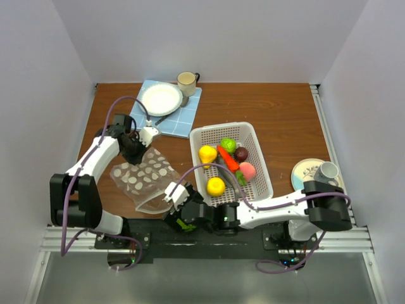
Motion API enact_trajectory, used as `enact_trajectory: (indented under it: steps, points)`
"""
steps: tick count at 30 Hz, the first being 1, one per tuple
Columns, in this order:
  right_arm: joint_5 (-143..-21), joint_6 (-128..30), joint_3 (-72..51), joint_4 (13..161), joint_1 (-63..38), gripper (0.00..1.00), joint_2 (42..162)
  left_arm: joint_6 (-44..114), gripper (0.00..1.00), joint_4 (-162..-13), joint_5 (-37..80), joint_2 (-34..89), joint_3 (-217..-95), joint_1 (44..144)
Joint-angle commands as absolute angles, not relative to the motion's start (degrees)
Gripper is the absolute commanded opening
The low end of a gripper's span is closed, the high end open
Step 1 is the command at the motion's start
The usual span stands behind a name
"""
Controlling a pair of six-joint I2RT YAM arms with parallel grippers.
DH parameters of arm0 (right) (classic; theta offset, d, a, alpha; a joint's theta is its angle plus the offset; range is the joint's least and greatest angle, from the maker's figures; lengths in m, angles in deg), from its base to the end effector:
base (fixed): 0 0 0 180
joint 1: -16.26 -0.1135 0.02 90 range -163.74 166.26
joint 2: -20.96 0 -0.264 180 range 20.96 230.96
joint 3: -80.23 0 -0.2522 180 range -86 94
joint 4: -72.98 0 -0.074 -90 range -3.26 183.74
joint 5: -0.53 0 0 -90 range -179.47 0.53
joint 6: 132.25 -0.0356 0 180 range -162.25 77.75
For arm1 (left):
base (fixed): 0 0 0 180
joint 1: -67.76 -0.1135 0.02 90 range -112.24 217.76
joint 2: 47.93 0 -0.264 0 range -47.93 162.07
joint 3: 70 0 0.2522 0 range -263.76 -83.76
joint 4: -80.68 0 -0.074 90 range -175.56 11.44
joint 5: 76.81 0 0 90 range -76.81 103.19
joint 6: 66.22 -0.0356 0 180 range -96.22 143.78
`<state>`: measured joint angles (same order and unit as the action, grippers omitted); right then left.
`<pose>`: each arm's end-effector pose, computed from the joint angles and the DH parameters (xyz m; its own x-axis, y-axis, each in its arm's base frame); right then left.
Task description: Open the zip-top bag and remove the fake food
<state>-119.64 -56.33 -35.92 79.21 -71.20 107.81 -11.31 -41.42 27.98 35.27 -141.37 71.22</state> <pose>0.0325 0.3280 0.2274 -0.2264 -0.3573 -0.9062 -0.8136 0.5808 -0.0257 0.2721 -0.0256 0.2222 -0.6819 0.5981 -0.4211 0.6583 0.7528 0.0032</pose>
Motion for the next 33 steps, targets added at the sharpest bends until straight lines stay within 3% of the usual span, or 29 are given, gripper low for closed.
enact_trajectory:
  steps: [1, 8, 18, 33]
  points:
    - [-108.82, -54.46, -33.09, 80.65, -71.45, 0.99, 110.69, -11.73, 0.00, -43.90, 26.47, 34.95, -140.63, 71.54]
    - [-112.31, -58.33, -38.54, 86.56, -71.80, 0.99, 107.09, -11.99, 0.00, -45.65, 26.11, 36.09, -139.92, 71.54]
    - [-118.37, -57.81, -36.26, 94.11, -71.71, 0.99, 112.80, -12.26, 0.00, -45.92, 26.73, 36.00, -139.22, 71.54]
    - [-134.46, -66.75, -35.82, 109.31, -79.53, 0.99, 96.03, -12.69, 0.00, -46.45, 27.26, 36.00, -138.34, 71.54]
